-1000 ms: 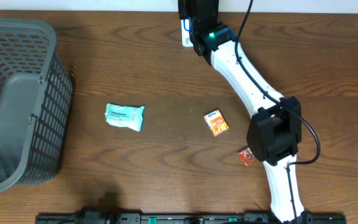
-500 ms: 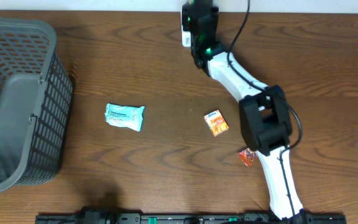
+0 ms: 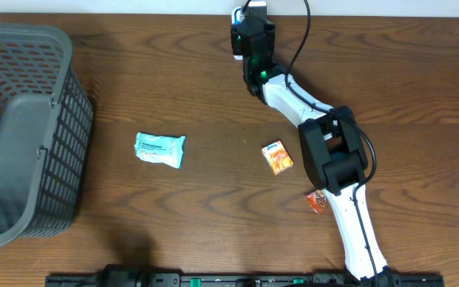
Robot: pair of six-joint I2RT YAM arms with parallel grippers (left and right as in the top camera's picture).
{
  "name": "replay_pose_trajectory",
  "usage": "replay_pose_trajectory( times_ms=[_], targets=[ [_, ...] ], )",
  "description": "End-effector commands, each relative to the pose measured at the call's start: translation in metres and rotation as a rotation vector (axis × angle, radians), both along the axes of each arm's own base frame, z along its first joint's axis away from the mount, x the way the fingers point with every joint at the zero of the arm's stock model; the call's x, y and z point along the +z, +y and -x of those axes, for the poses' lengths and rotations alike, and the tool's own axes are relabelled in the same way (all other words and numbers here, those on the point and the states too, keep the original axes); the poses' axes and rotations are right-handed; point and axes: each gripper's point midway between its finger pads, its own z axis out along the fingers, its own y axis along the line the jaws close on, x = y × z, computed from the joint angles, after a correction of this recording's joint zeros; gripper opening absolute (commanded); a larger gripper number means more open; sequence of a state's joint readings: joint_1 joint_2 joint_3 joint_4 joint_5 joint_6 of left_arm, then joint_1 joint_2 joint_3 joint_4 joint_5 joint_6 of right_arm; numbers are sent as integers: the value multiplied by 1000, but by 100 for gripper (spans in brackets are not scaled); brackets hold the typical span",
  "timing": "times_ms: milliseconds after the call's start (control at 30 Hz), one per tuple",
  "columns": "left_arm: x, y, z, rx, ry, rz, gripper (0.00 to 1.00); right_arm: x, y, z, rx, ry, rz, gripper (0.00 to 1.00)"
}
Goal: Scan the item barcode
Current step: 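Move the bottle right and set it down at the table's right edge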
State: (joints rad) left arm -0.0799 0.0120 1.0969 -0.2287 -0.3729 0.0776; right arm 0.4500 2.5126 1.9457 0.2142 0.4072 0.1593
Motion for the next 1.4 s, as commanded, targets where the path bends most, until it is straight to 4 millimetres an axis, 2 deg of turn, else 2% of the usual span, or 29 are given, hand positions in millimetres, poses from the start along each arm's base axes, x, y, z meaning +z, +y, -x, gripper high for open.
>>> replay_pose_trajectory(
  times_ms=[0, 133, 233, 367, 433, 500, 567, 633, 700, 767, 867, 933, 1000, 1133, 1233, 1367],
  targets=[
    [0, 1, 4, 2, -17, 12, 84, 53, 9, 3, 14, -69, -13, 37],
    [0, 1, 4, 2, -16, 11, 84, 96, 5, 12, 17, -92, -15, 39],
    [0, 1, 4, 2, -17, 11, 84, 148, -3, 25, 24, -125, 8, 40],
    [0, 1, 5, 2, -18, 11, 84, 224, -34, 54, -21, -166, 61, 45],
    [1, 1, 6, 3, -24, 12, 84, 257, -57, 74, -53, -167, 137, 42],
    [3, 2, 7, 3, -32, 13, 84, 278, -85, 92, -91, -141, 231, 43],
    [3, 2, 7, 2, -35, 13, 84, 291, -125, 111, -167, -89, 313, 43],
    [3, 2, 7, 2, -35, 13, 84, 294, -170, 126, -248, -18, 382, 43],
    [3, 2, 7, 2, -34, 13, 84, 286, -222, 141, -333, 85, 449, 47],
    [3, 2, 7, 2, -34, 13, 84, 270, -275, 154, -416, 200, 482, 45],
    [3, 1, 7, 2, -35, 13, 84, 234, -354, 180, -562, 382, 437, 41],
    [3, 1, 7, 2, -34, 13, 84, 207, -392, 195, -620, 482, 357, 37],
    [3, 1, 7, 2, -34, 13, 84, 176, -421, 207, -640, 573, 243, 36],
    [3, 1, 7, 2, -34, 13, 84, 120, -457, 221, -638, 695, 5, 36],
    [3, 1, 7, 2, -34, 13, 84, 75, -487, 237, -682, 797, -84, 35],
    [1, 1, 5, 2, -20, 12, 84, 14, -514, 265, -772, 952, -171, 35]
  ],
)
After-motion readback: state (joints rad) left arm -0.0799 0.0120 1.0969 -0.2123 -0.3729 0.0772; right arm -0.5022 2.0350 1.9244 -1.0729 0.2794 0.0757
